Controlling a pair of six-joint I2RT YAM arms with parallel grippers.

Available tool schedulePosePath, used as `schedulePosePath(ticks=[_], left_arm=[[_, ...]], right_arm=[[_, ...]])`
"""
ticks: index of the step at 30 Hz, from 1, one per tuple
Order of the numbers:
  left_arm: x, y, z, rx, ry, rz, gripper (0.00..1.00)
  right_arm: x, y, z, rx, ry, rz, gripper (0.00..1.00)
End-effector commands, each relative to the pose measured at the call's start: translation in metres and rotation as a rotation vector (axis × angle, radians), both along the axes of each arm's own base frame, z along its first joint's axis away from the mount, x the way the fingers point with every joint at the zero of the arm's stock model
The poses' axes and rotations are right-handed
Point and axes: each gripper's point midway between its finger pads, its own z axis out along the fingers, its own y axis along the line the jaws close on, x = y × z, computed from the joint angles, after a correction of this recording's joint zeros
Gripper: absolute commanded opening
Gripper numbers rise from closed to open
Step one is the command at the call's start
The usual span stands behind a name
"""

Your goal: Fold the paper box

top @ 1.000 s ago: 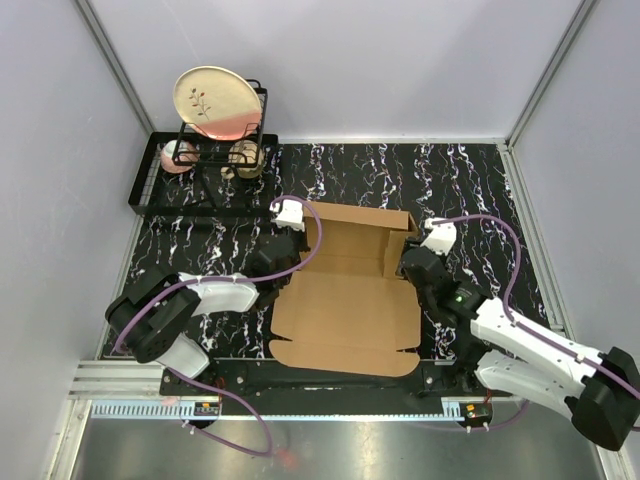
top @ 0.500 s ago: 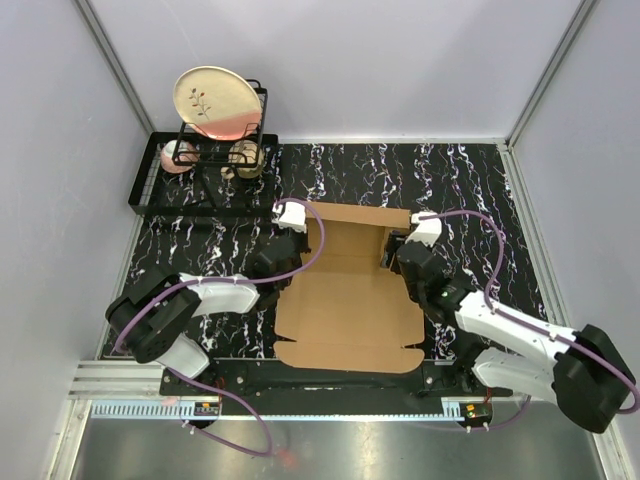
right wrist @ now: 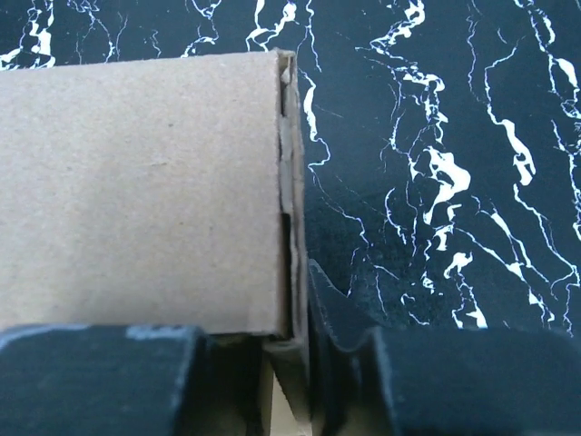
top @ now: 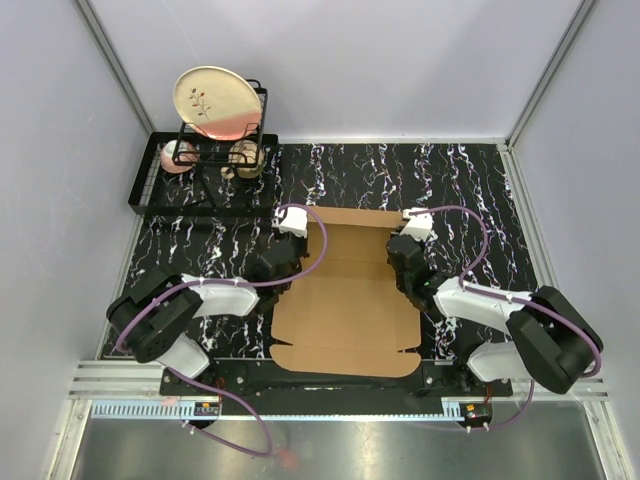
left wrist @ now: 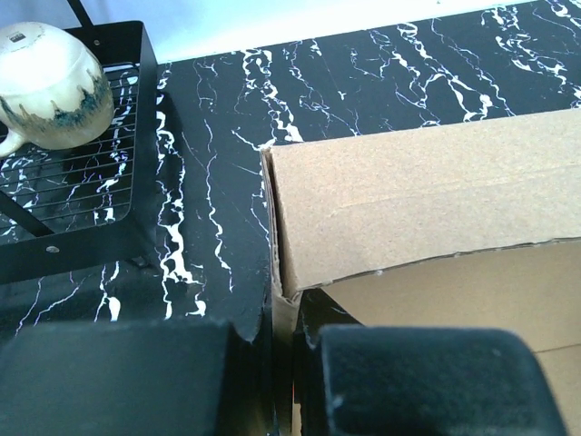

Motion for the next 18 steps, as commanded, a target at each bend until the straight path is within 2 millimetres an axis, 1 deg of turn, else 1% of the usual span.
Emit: schedulePosePath(ticks=[1, 3, 4, 6, 7, 9, 11, 14, 15, 16, 17, 18], left_arm=[[-0.015, -0.037, 0.028, -0.142, -0.061, -0.154, 0.00], [-0.015, -0.037, 0.028, -0.146, -0.059, -0.154, 0.00], [-0.015, -0.037, 0.027, -0.143, -0.056, -0.155, 0.00], [-0.015, -0.037, 0.027, -0.146, -0.055, -0.155, 0.00], [-0.015, -0.037, 0.027, -0.147, -0.054, -0.155, 0.00], [-0.016, -0.037, 0.026, -0.140, -0.049, -0.153, 0.00], [-0.016, -0.037, 0.025, -0.129, -0.045, -0.147, 0.00], [-0.014, -0.036, 0.025, -0.105, -0.034, -0.127, 0.00], [-0.011, -0.036, 0.030, -0.101, -0.039, -0.114, 0.00], [-0.011, -0.036, 0.026, -0.073, -0.018, -0.112, 0.00], [-0.012, -0.037, 0.029, -0.062, -0.013, -0.110, 0.00], [-0.007, -0.038, 0.042, -0.064, -0.025, -0.093, 0.00]], right_arm=[[0.016, -0.003, 0.017, 0.050, -0.092, -0.072, 0.09], [0.018, -0.005, 0.015, 0.044, -0.097, -0.087, 0.03], [0.018, -0.005, 0.014, 0.038, -0.098, -0.085, 0.04], [0.018, -0.004, 0.012, 0.043, -0.101, -0.083, 0.11], [0.019, -0.004, 0.012, 0.040, -0.098, -0.081, 0.11], [0.019, -0.003, 0.009, 0.028, -0.086, -0.078, 0.01], [0.018, -0.005, 0.005, 0.007, -0.071, -0.075, 0.00], [0.015, -0.008, 0.005, -0.019, -0.054, -0.077, 0.00], [0.014, -0.009, 0.011, -0.018, -0.056, -0.075, 0.00], [0.013, -0.010, 0.015, -0.013, -0.050, -0.082, 0.00], [0.011, -0.012, 0.019, -0.039, -0.014, -0.085, 0.00], [0.009, -0.011, 0.030, -0.027, -0.009, -0.078, 0.00]])
